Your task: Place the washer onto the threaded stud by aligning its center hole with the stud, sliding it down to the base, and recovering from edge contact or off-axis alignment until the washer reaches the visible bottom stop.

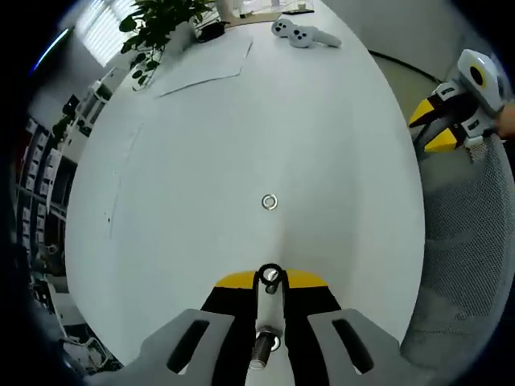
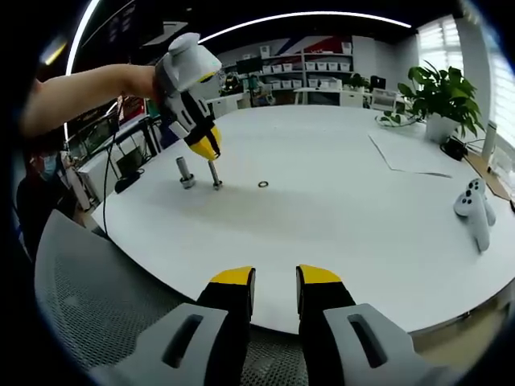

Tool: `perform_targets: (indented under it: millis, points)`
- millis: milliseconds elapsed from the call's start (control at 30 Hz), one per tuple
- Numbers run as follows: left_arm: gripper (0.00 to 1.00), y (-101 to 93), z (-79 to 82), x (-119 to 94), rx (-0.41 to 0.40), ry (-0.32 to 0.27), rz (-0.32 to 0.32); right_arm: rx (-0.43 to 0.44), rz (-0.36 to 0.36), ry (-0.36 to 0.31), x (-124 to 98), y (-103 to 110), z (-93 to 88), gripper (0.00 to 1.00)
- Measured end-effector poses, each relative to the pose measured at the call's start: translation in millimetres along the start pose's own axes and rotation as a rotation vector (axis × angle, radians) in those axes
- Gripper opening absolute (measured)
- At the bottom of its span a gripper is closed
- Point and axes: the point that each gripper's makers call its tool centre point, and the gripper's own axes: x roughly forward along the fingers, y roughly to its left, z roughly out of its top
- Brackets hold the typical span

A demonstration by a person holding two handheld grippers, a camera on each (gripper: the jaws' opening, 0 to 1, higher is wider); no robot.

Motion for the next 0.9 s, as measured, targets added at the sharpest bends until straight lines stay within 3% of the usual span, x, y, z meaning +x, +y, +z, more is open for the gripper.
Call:
perform_targets:
  millis: [900]
  points:
    - [0.09, 1.0, -13.8, -9, -0.069, -0.032, -0.022, -0.006, 0.005, 0.018, 1, 1, -2.5, 0.23]
